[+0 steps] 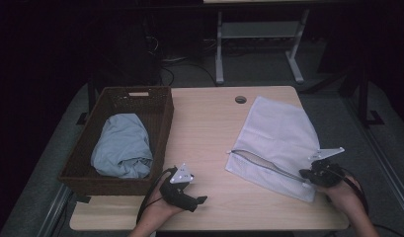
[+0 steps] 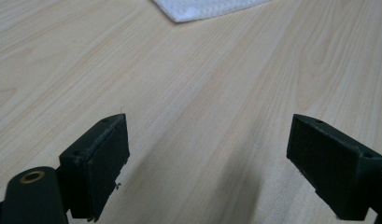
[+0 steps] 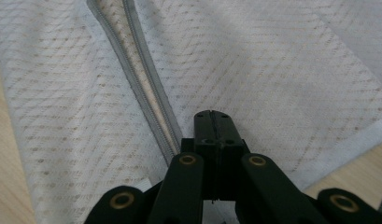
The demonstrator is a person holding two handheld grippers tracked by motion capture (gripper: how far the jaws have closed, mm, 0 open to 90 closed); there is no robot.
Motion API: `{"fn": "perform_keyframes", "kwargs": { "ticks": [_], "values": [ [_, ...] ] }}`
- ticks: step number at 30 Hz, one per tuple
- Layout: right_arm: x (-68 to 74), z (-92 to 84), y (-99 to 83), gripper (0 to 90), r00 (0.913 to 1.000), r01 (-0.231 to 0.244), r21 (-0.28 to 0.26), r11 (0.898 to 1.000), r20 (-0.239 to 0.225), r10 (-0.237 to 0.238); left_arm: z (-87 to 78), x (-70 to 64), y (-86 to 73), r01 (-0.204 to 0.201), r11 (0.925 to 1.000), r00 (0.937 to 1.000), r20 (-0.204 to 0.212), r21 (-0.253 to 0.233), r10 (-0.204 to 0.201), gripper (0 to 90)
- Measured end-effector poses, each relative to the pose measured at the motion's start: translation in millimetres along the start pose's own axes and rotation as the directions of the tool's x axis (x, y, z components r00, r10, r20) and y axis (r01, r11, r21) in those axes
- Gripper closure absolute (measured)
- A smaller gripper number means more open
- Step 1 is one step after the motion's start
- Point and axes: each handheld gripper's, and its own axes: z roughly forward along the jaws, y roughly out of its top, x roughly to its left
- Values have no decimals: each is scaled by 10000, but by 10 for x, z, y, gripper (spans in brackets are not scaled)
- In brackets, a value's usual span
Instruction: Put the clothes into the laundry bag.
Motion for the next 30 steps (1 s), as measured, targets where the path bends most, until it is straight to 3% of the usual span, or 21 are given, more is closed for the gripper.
{"fn": "perform_keyframes", "kwargs": {
  "ticks": [13,20,24,30],
  "values": [
    [298,145,204,892,9935,915,-310,9953,-656,-934,11,2,-3,-13,10000,10000,21,60,13,125],
    [399,210,294,891,9880,1335,-448,9900,-725,-1365,8,-8,1,-13,10000,10000,2,12,13,125],
    [377,186,271,827,9903,1151,-639,9913,-705,-1196,10,-3,-2,-6,10000,10000,24,26,6,125],
    [342,47,207,662,9947,403,-1531,9874,-870,-541,2,-6,-9,17,10000,10000,85,-6,-17,125]
  ]
}}
